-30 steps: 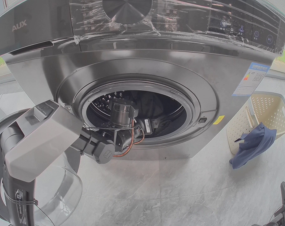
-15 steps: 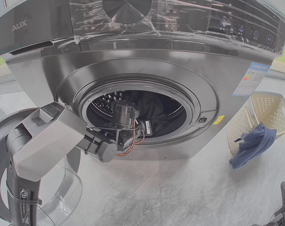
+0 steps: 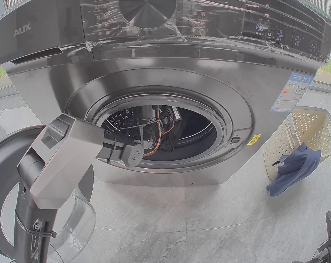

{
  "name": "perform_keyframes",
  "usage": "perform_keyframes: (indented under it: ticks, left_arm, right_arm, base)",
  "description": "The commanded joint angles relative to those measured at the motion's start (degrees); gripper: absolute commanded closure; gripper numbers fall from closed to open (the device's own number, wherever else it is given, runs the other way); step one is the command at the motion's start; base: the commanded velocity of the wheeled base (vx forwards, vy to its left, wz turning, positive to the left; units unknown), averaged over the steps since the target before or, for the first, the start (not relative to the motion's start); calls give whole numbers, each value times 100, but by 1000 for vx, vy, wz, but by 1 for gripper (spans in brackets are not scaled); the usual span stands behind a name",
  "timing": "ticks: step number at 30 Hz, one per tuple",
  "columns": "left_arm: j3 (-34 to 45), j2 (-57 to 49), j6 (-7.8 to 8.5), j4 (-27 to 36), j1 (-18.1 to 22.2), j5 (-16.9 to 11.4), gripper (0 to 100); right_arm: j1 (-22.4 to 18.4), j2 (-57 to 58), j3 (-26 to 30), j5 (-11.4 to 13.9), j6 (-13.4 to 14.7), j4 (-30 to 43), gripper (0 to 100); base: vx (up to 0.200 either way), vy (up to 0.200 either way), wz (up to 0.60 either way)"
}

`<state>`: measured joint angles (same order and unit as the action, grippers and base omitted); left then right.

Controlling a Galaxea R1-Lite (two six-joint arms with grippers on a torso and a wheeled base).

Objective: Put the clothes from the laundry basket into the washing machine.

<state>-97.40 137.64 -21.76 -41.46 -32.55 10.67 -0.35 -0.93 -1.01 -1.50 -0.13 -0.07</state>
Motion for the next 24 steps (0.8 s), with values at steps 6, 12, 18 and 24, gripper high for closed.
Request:
perform_keyframes:
  ticks: [6, 12, 18, 24]
  left_arm:
    - [-358, 448, 5, -108, 12, 93, 0]
    - [327, 43, -12, 77, -111, 50, 0]
    - [775, -18, 23, 296, -164, -30, 0]
    - [617, 298, 163, 358, -67, -47, 0]
  right_arm:
    - [0, 75, 101, 1, -4, -1, 100]
    - [0, 75, 101, 1, -4, -1, 100]
    - [0, 75, 101, 1, -4, -1, 100]
    - [0, 75, 101, 1, -4, -1, 100]
  base:
    - [0, 0, 0]
    - [0, 0, 0]
    - [0, 0, 0]
    - [0, 0, 0]
